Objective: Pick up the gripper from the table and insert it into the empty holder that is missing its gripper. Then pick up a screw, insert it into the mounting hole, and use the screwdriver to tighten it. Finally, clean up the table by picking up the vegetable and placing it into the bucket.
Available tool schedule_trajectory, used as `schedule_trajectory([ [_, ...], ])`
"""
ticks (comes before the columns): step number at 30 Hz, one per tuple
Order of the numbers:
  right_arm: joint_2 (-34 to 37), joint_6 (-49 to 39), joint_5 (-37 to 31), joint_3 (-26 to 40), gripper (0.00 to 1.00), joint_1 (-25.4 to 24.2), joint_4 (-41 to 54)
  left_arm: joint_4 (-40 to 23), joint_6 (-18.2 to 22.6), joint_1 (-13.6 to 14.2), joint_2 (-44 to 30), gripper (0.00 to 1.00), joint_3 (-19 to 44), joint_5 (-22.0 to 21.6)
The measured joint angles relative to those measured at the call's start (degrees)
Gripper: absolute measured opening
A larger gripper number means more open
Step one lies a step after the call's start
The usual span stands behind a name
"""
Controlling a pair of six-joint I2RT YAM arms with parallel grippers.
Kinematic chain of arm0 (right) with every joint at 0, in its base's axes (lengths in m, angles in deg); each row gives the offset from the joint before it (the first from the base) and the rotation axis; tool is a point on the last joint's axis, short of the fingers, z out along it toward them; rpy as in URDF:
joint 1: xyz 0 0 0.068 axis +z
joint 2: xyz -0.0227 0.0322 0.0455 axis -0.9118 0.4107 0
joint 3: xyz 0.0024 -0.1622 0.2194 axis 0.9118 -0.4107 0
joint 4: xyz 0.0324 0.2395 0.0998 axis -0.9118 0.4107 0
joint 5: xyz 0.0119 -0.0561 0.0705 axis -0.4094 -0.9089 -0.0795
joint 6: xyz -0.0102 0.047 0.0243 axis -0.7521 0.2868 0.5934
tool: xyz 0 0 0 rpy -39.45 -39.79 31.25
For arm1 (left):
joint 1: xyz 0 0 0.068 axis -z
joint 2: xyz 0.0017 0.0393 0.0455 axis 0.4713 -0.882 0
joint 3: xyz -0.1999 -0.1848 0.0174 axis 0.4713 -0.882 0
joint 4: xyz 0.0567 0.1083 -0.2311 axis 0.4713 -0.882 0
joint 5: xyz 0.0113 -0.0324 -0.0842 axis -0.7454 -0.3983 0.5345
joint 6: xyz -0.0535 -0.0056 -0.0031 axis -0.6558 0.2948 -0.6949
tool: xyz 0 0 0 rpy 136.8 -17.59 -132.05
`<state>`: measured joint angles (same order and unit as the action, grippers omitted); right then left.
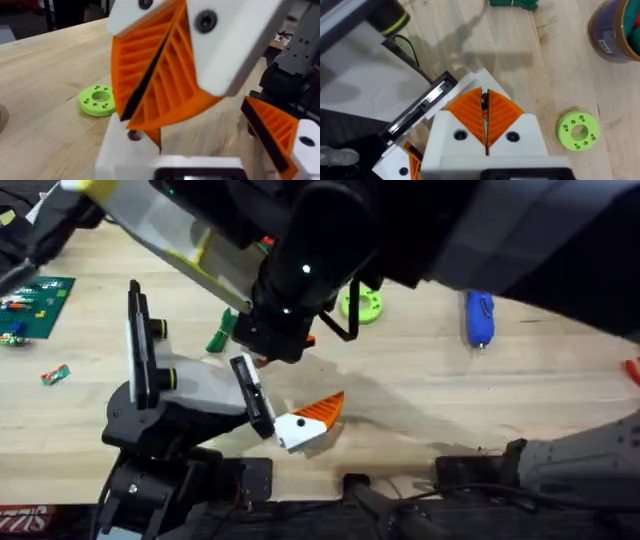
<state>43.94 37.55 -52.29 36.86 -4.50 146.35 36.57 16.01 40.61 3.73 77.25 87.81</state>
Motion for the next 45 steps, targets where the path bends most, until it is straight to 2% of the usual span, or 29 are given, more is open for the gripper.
schedule_trajectory([
  [23,0.58,0.02,0.17,0.00,0.006,0.00,1.01,0.00,0.04,0.00,0.00,0.987,0.00,0.01],
  [35,2.81,0.02,0.17,0.02,0.006,-0.09,0.24,-0.02,-1.25,0.00,-0.04,0.986,0.01,-0.22],
  [36,2.82,0.23,0.18,0.02,0.051,-0.09,0.24,-0.02,-1.25,0.00,-0.04,0.986,0.01,-0.21],
  [39,2.80,0.23,-0.85,0.08,0.419,-0.27,0.15,-0.04,-1.43,0.00,-0.04,0.986,0.00,-0.13],
  [40,2.80,0.22,-2.17,0.27,0.740,-1.39,0.15,-0.04,-1.63,0.00,-0.04,0.986,0.00,-0.12],
  [42,2.80,0.30,-2.71,0.34,0.844,-1.64,0.14,-0.04,-1.73,0.00,-0.04,0.986,0.00,-0.07],
  [45,2.80,0.24,-3.46,0.42,0.912,-1.68,0.15,-0.07,-1.89,0.00,-0.04,0.986,0.00,0.02],
])
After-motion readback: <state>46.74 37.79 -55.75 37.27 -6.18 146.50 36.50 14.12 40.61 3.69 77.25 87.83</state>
